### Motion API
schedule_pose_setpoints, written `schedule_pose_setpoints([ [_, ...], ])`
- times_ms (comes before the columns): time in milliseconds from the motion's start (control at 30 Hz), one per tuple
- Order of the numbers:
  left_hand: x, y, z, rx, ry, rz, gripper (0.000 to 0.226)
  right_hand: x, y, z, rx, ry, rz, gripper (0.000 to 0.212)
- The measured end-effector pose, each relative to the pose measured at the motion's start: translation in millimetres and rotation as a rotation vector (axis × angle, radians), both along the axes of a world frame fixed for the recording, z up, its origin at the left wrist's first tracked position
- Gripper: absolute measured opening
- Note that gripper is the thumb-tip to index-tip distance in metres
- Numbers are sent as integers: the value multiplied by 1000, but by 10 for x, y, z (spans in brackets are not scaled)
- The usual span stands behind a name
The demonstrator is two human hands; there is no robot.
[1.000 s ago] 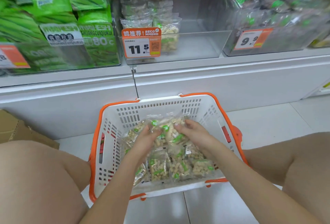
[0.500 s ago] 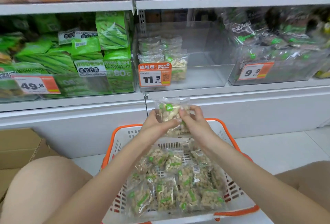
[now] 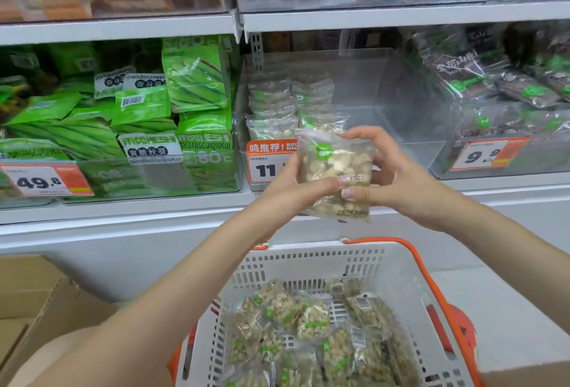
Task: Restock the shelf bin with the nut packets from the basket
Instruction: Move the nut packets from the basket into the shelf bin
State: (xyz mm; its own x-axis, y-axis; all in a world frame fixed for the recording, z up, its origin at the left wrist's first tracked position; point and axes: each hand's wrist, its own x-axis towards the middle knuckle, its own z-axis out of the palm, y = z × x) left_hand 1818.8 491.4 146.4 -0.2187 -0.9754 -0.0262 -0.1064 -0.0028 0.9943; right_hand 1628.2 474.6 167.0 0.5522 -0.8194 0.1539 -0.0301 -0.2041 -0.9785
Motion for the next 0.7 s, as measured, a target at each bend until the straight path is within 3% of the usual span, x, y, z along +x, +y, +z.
schedule_pose_setpoints([
  [100, 23, -155, 60, -175, -273, 110, 72, -94, -175, 111, -104, 64, -25, 64],
  [133, 42, -190, 98, -189, -238, 153, 71, -107, -247, 156, -103, 46, -49, 64],
  [200, 94, -232, 190, -239, -131, 281, 50, -129, -410, 251, -105, -5, -111, 68],
  [233, 157, -254, 219, -318, -169, 368, 39, -142, -495, 303, -116, -27, -146, 68],
  [333, 404, -293, 220, -608, -594, 528, 29, -183, -709, 441, -178, -40, -216, 62],
  [400, 515, -284, 174, -666, -887, 530, 38, -180, -830, 474, -245, -6, -222, 61],
  [467, 549, -270, 133, -616, -1019, 477, 45, -112, -951, 433, -320, 73, -191, 61],
  [700, 532, -249, 78, -652, -1100, 394, 35, 56, -1235, 161, -263, 355, -9, 76],
])
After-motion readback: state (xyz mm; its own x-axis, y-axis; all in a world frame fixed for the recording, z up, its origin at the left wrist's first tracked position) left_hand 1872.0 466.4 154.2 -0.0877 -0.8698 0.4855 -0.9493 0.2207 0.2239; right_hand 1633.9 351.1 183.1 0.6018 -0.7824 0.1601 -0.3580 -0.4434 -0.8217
